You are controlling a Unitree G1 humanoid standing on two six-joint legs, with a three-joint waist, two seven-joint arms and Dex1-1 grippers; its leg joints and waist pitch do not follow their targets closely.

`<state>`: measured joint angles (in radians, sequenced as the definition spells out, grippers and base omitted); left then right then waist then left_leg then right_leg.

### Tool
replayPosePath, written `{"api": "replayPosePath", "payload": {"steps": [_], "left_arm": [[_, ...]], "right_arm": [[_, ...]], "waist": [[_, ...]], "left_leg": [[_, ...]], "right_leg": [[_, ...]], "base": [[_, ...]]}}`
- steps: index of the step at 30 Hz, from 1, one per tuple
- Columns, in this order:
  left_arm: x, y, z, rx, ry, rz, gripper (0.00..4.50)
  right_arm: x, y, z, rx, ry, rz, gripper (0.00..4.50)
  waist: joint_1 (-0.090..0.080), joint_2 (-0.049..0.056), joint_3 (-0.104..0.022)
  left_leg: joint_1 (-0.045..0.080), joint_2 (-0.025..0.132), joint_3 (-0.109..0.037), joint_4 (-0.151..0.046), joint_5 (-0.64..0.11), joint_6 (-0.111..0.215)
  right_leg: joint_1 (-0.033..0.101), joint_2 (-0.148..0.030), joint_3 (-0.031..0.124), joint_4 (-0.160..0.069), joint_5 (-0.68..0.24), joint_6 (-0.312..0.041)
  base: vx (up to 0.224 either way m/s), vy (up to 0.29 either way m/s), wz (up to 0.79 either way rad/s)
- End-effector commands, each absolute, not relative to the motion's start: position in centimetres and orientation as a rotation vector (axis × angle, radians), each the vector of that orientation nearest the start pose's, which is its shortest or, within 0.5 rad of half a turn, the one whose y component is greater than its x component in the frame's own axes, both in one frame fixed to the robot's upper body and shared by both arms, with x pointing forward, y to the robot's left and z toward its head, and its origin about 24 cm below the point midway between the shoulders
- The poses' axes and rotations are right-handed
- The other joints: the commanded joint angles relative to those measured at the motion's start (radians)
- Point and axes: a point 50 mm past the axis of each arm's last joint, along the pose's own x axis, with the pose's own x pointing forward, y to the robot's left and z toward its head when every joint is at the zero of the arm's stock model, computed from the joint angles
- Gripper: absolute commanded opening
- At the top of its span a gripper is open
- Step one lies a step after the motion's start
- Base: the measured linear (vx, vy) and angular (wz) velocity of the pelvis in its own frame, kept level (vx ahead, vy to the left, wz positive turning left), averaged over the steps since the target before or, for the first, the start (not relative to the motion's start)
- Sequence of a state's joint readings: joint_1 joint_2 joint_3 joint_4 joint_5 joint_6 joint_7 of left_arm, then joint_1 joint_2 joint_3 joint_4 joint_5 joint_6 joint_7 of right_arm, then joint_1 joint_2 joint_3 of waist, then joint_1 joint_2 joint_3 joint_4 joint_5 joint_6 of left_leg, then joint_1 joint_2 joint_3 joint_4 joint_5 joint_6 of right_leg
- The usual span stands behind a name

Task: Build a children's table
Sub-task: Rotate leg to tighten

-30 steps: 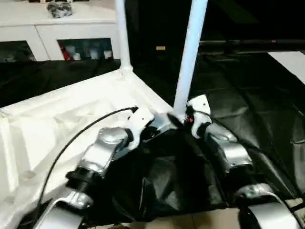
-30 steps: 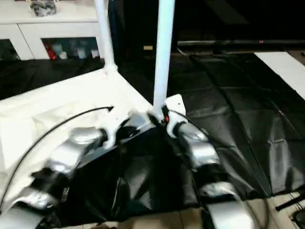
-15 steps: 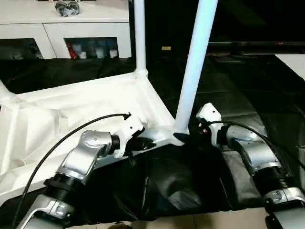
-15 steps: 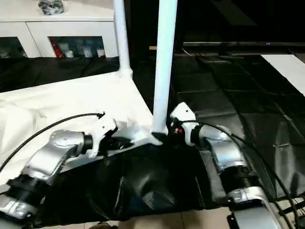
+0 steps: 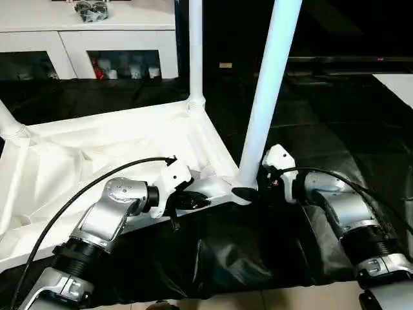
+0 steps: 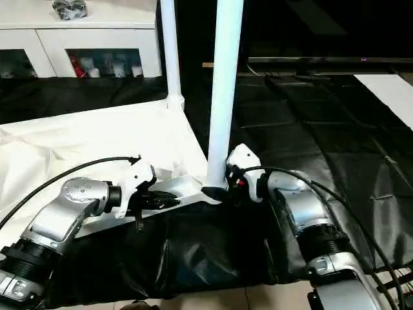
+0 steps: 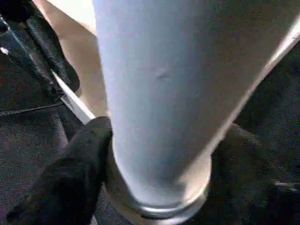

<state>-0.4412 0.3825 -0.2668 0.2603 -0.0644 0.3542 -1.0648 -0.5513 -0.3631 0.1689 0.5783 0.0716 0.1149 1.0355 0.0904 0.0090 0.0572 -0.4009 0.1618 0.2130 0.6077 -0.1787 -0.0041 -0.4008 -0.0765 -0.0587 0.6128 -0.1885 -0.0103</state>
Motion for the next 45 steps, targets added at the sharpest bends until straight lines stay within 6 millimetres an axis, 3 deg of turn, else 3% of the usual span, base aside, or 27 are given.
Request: {"api": "replayPosePath", "payload": {"steps": [1, 6, 13, 17, 18, 20, 23, 25, 28, 30, 31, 34, 40, 45], "left_arm": [[29.2, 11.6, 6.9, 0.270, 0.373, -1.288, 0.00], [29.1, 11.6, 6.8, 0.272, 0.377, -1.292, 0.00], [29.2, 11.3, 6.5, 0.270, 0.380, -1.263, 0.00], [30.5, 9.6, 5.9, 0.269, 0.362, -1.122, 0.00], [30.5, 9.6, 5.9, 0.269, 0.362, -1.122, 0.00], [31.1, 8.3, 5.6, 0.272, 0.364, -1.052, 0.00], [32.2, 5.5, 5.5, 0.242, 0.351, -0.927, 0.00], [32.2, 5.2, 5.5, 0.235, 0.348, -0.919, 0.00], [32.7, 4.0, 6.1, 0.218, 0.312, -0.889, 0.00], [32.6, 4.0, 6.3, 0.218, 0.301, -0.912, 0.00], [32.6, 4.0, 6.3, 0.219, 0.298, -0.919, 0.00], [32.3, 4.8, 6.4, 0.223, 0.279, -0.975, 0.00], [31.5, 6.6, 6.5, 0.223, 0.267, -1.062, 0.00], [30.8, 8.2, 6.6, 0.234, 0.283, -1.137, 0.00]], "right_arm": [[32.7, -15.2, 5.9, -0.273, 0.336, 1.088, 3.24], [32.6, -14.8, 5.7, -0.258, 0.332, 1.103, 2.83], [32.1, -14.1, 4.9, -0.200, 0.335, 1.107, 2.70], [32.7, -13.1, 3.7, -0.149, 0.320, 0.928, 2.70], [32.7, -13.1, 3.7, -0.149, 0.320, 0.928, 2.69], [33.3, -12.4, 3.3, -0.106, 0.316, 0.805, 2.69], [34.4, -10.1, 2.7, 0.005, 0.335, 0.533, 2.69], [34.5, -9.7, 2.7, 0.020, 0.337, 0.503, 2.69], [34.7, -7.3, 3.7, 0.056, 0.272, 0.511, 2.69], [34.8, -7.1, 4.2, 0.055, 0.235, 0.535, 2.69], [34.8, -7.0, 4.3, 0.055, 0.226, 0.541, 3.04], [35.0, -8.3, 4.7, 0.024, 0.206, 0.575, 3.41], [34.9, -11.0, 4.9, -0.092, 0.223, 0.638, 3.89], [34.0, -13.3, 5.1, -0.179, 0.260, 0.806, 3.99]], "waist": [[-0.002, -0.005, -0.073], [-0.002, -0.005, -0.074], [-0.004, -0.004, -0.073], [-0.007, -0.008, -0.071], [-0.008, -0.006, -0.069], [-0.010, -0.004, -0.068], [-0.016, 0.002, -0.066], [-0.014, 0.002, -0.068], [-0.015, 0.000, -0.071], [-0.012, 0.000, -0.072], [-0.011, 0.001, -0.072], [-0.012, 0.002, -0.072], [-0.008, -0.006, -0.074], [-0.002, -0.001, -0.072]], "left_leg": [[0.036, 0.079, -0.040, -0.070, -0.157, 0.042], [0.035, 0.079, -0.040, -0.069, -0.149, 0.049], [0.036, 0.079, -0.040, -0.070, -0.160, 0.044], [0.036, 0.079, -0.041, -0.071, -0.173, 0.033], [0.043, 0.079, -0.042, -0.073, -0.208, 0.013], [0.042, 0.078, -0.042, -0.076, -0.218, -0.001], [0.046, 0.076, -0.046, -0.082, -0.262, -0.036], [0.048, 0.076, -0.049, -0.083, -0.282, -0.049], [0.041, 0.073, -0.047, -0.082, -0.263, -0.031], [0.039, 0.073, -0.045, -0.080, -0.246, -0.017], [0.039, 0.073, -0.045, -0.080, -0.239, -0.011], [0.037, 0.074, -0.046, -0.081, -0.230, -0.002], [0.031, 0.074, -0.042, -0.075, -0.179, 0.033], [0.036, 0.078, -0.039, -0.073, -0.170, 0.048]], "right_leg": [[0.041, -0.082, 0.049, -0.060, -0.118, -0.255], [0.042, -0.083, 0.048, -0.058, -0.105, -0.260], [0.042, -0.083, 0.049, -0.060, -0.121, -0.258], [0.041, -0.085, 0.050, -0.064, -0.148, -0.254], [0.036, -0.086, 0.051, -0.073, -0.201, -0.243], [0.035, -0.085, 0.052, -0.075, -0.217, -0.233], [0.031, -0.085, 0.052, -0.082, -0.275, -0.214], [0.031, -0.087, 0.050, -0.086, -0.292, -0.196], [0.035, -0.087, 0.051, -0.083, -0.245, -0.189], [0.036, -0.089, 0.051, -0.083, -0.237, -0.188], [0.036, -0.089, 0.051, -0.083, -0.233, -0.188], [0.037, -0.086, 0.049, -0.081, -0.219, -0.191], [0.044, -0.088, 0.048, -0.073, -0.169, -0.208], [0.038, -0.083, 0.046, -0.074, -0.175, -0.219]], "base": [[0.000, 0.000, 0.00], [0.000, 0.000, 0.00], [0.000, 0.000, 0.00], [0.000, 0.000, 0.00], [0.000, 0.000, 0.00], [0.000, 0.000, 0.00], [0.000, 0.000, 0.00], [0.000, 0.000, 0.00], [0.000, 0.000, 0.00], [0.000, 0.000, 0.00], [0.000, 0.000, 0.00], [0.000, 0.000, 0.00], [0.000, 0.000, 0.00], [0.000, 0.000, 0.00]]}}
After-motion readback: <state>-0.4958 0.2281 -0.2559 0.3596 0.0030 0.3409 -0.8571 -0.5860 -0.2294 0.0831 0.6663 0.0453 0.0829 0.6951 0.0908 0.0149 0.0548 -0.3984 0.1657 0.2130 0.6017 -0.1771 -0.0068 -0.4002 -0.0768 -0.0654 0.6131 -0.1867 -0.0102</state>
